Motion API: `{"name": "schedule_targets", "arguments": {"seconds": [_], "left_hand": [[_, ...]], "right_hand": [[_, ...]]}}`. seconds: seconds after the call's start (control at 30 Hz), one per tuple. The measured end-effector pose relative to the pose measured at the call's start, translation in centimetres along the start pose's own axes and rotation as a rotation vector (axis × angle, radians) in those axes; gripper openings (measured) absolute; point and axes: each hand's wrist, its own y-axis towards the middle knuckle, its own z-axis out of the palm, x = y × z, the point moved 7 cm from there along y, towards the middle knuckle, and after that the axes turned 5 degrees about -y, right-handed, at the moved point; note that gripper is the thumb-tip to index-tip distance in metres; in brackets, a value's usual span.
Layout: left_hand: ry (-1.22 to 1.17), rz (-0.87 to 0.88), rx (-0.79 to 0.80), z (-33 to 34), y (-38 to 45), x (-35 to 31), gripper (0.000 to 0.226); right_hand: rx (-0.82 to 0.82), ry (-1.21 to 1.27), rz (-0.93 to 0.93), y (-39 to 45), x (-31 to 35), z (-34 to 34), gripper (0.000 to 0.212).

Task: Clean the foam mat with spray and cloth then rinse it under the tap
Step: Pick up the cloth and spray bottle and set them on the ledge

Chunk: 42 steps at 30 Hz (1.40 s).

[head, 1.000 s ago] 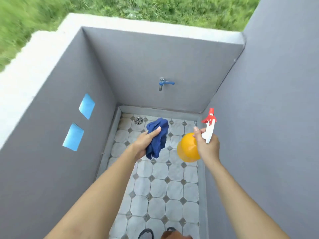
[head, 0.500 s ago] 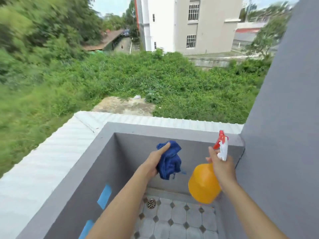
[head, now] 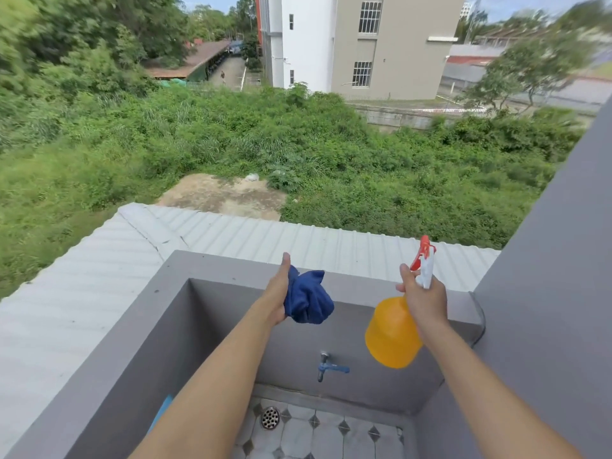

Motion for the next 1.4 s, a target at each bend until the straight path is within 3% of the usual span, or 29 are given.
{"name": "schedule_targets", "arguments": {"seconds": [0.1,0.2,0.33,0.47,0.57,0.77,0.87,0.97,1.07,1.13,1.27,1.4], "left_hand": [[0.179,0.000,0.077,0.1,3.5,-1.5,0.048],[0.274,-0.043,0.091,-0.5,7.1,-2.3,0.054],[0.203,-0.106,0.139,-0.2,11.2,-2.8,0.028],[0.190,-0.143,0.176,0.6,13.7,-2.0,0.027],[0.180,-0.164,0.122,1.4,15.1,-1.8,0.017],[0.147,-0.232,0.102,1.5,18.3,-0.2,0.057],[0.013,-0.286,0.113,1.2,18.7,0.6,0.033],[0.086,-0.215,0.108,1.0,19.8,0.6,0.021],[0.317,-0.055,0.000,0.5,20.3,-0.4,0.046],[0.390,0.033,0.016,0.9,20.3,-1.0,0.056],[0.446,0.028,0.040,1.4,20.4,-1.0,0.037],[0.696,0.107,0.072,1.4,21.6,-0.7,0.034]], "right_hand": [[-0.018,0.004,0.012,2.7,0.5,2.4,0.020],[-0.053,0.012,0.016,5.2,1.0,4.5,0.020],[-0.083,-0.005,0.048,8.3,0.7,6.7,0.022],[-0.093,-0.053,0.066,11.0,0.0,8.1,0.031],[-0.125,-0.065,0.067,12.9,0.4,8.4,0.027],[-0.168,-0.064,0.055,13.5,-0.1,9.1,0.022],[-0.161,-0.089,0.062,13.6,-0.1,9.1,0.022],[-0.170,-0.096,0.059,14.0,-0.1,9.1,0.022],[-0.177,-0.103,0.050,14.1,-0.2,9.3,0.023],[-0.182,-0.103,0.049,14.2,-0.2,9.4,0.024],[-0.192,-0.103,0.044,14.3,-0.2,9.4,0.024],[-0.194,-0.107,0.038,14.5,-0.3,9.4,0.024]]}}
